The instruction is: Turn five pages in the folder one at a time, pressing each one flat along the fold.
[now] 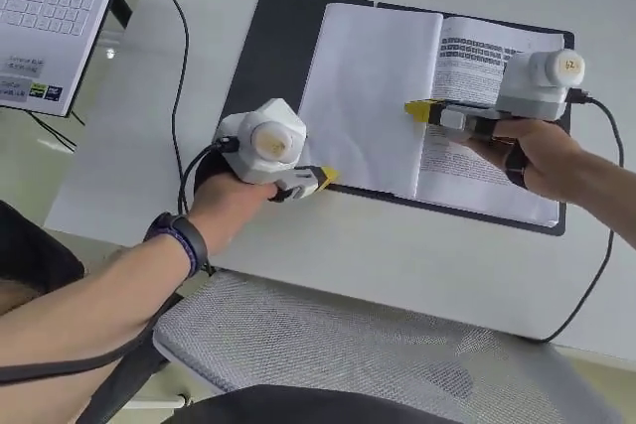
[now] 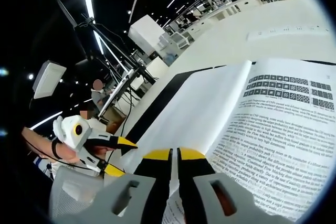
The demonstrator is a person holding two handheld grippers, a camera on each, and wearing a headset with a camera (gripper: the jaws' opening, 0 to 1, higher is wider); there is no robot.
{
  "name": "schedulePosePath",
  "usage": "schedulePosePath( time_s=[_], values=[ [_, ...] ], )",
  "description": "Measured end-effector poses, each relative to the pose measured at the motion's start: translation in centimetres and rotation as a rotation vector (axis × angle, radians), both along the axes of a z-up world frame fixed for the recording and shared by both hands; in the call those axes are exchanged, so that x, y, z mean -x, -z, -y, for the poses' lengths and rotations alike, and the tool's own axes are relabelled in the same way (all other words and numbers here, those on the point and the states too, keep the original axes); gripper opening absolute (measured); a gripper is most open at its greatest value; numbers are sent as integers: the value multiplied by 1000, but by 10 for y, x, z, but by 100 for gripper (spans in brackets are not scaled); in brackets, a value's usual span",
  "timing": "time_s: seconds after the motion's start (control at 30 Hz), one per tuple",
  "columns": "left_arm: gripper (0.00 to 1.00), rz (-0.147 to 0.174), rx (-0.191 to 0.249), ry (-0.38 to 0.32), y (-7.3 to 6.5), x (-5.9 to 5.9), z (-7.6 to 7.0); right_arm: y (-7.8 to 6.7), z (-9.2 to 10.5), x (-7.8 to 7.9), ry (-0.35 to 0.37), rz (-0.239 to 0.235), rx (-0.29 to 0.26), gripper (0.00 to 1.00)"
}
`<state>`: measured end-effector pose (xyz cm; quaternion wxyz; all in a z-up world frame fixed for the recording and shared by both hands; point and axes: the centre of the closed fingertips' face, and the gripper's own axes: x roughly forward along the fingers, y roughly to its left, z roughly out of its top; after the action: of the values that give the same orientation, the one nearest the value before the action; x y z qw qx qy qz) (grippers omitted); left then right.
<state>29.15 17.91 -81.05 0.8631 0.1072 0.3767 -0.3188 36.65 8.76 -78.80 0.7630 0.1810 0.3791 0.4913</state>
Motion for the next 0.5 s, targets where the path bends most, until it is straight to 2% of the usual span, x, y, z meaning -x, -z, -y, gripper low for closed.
schedulePosePath(
  time_s=[0.3,0.5],
  values=[
    [42,-2,10,-1,1,0,0,0,0,-1,-6,-14,-27,0],
    [43,-3,15,-8,-2,1,0,1,1,-7,-12,-56,-73,0]
  ],
)
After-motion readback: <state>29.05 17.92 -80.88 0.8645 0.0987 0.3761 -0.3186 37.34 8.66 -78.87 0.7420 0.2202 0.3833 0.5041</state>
